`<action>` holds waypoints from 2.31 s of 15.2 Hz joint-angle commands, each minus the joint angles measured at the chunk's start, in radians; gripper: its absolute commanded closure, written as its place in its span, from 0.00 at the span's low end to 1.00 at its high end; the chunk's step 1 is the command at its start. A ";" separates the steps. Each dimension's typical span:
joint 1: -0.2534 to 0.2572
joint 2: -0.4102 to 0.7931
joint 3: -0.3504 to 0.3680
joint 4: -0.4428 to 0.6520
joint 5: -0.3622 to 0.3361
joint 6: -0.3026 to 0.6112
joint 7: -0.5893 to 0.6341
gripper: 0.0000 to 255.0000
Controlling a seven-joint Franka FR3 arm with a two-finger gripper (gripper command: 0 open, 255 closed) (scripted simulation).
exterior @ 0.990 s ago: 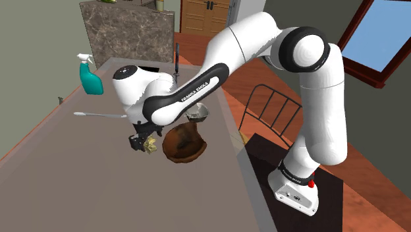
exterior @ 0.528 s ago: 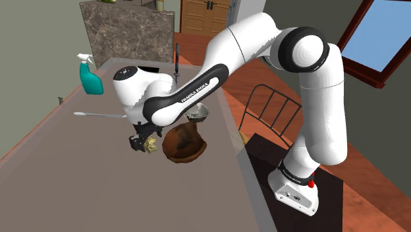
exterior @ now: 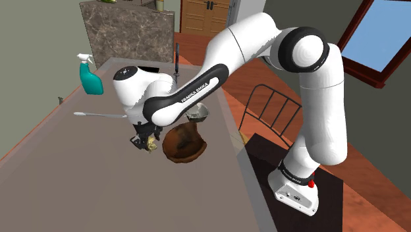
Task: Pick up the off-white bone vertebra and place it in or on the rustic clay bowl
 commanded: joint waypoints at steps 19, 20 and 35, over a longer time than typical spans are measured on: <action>-0.018 -0.111 0.035 0.075 0.071 -0.169 -0.063 1.00; -0.019 -0.116 0.037 0.082 0.075 -0.179 -0.067 1.00; -0.018 -0.166 0.051 0.205 0.111 -0.342 -0.110 1.00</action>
